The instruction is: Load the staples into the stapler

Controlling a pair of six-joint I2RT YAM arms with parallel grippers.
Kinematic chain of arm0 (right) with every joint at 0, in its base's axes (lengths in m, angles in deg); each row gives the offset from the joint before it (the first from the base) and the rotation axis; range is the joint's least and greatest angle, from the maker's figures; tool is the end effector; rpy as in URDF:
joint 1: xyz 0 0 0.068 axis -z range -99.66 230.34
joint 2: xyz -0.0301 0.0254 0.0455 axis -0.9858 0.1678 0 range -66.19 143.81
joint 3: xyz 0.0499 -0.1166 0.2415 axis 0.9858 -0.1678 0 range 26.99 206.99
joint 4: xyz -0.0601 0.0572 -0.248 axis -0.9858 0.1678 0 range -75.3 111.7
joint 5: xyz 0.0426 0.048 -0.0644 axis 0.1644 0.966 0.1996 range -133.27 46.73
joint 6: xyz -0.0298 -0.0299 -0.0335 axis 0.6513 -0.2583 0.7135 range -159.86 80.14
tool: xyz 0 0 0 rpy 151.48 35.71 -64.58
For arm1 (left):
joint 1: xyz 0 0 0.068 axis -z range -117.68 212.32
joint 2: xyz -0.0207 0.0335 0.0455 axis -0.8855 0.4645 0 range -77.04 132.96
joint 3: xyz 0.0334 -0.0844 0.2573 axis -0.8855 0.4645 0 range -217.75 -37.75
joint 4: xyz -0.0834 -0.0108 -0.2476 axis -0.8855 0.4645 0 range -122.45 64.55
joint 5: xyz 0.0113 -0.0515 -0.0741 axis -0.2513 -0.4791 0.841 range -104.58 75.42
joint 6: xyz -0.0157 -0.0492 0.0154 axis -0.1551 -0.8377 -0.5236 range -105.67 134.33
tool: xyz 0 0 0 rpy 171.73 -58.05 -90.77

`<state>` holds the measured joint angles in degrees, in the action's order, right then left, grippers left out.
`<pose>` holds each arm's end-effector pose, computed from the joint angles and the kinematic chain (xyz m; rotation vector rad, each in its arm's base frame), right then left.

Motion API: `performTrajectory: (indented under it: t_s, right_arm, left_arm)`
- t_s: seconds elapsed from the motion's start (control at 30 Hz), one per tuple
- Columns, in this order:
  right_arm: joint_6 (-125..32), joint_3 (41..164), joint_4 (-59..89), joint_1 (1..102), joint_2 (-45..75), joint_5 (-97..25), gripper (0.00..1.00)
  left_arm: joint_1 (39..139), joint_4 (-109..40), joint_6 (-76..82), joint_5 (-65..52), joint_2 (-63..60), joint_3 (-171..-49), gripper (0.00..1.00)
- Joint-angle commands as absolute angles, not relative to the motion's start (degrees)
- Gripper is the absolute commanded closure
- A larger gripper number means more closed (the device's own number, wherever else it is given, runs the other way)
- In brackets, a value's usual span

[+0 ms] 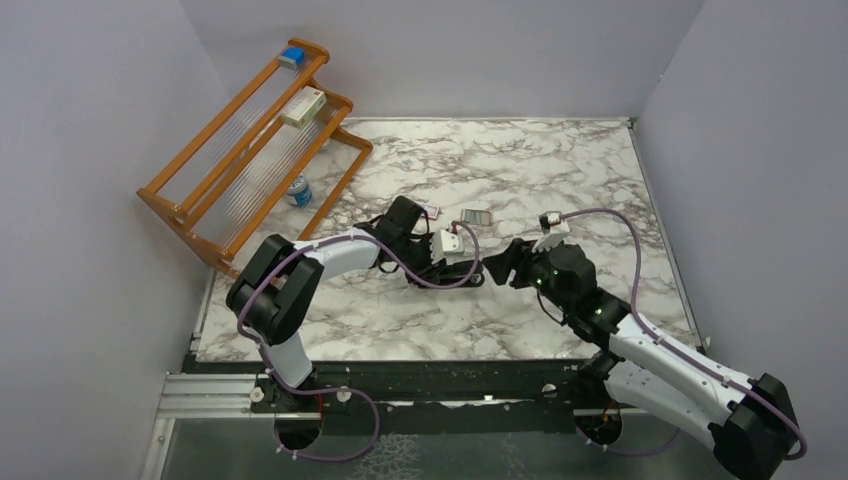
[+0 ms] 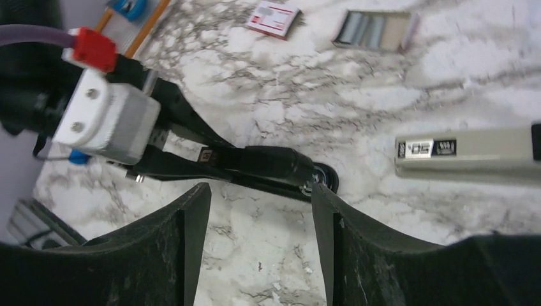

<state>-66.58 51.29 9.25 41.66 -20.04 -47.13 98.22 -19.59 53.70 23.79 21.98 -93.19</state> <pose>0.1513 0.1181 0.2375 -0.1519 1.9147 0.7216 0.2597 -0.2153 0.1638 1.6802 1.7628 -0.8204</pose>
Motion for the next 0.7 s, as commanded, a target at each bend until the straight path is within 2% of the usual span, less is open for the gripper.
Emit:
performTrajectory:
  t_s: [0.0, 0.13, 0.33, 0.67]
  right_arm:
    - [-90.18, 53.17, 15.22, 41.49, -17.8, -59.09, 0.37]
    - [-101.47, 53.35, 15.06, 41.51, -15.04, -58.52, 0.32]
    - [-110.99, 54.89, 14.48, 41.49, -7.96, -59.1, 0.24]
    - [-116.32, 55.46, 6.32, 41.49, 5.82, -52.41, 0.17]
  left_arm:
    - [99.87, -25.15, 36.81, 14.94, 18.42, -93.79, 1.0]
    - [100.55, -25.24, 27.32, 14.94, 18.63, -94.22, 1.0]
    - [100.72, -36.14, 10.44, 13.7, 16.47, -86.96, 1.0]
    - [104.61, -48.01, -6.54, 10.98, 15.87, -80.69, 1.0]
